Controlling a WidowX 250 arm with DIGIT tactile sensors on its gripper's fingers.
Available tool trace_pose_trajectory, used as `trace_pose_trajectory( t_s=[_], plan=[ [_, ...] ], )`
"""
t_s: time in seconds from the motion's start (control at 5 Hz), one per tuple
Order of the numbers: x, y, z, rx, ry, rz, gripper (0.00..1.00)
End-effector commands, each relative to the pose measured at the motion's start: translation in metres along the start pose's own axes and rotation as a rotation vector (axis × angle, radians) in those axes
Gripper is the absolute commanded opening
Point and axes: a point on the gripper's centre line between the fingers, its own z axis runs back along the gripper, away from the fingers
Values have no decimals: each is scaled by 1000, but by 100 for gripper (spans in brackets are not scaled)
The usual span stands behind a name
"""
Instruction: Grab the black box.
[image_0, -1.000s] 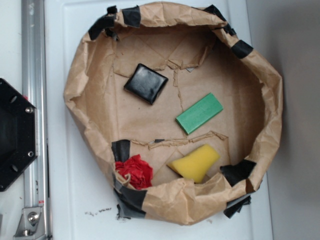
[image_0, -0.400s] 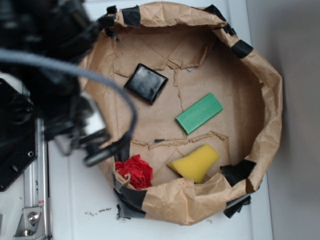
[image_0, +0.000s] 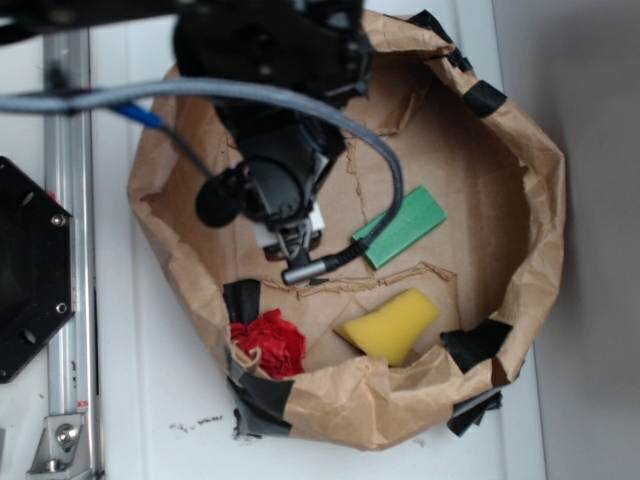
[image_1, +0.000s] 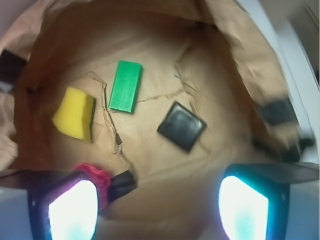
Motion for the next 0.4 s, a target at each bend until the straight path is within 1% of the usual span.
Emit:
trace_pose_trajectory(
  t_s=[0.0, 0.2],
  plan=[
    [1, 23, -24, 29, 32, -154, 100],
    [-8, 28, -31, 79, 50, -289, 100]
  ],
)
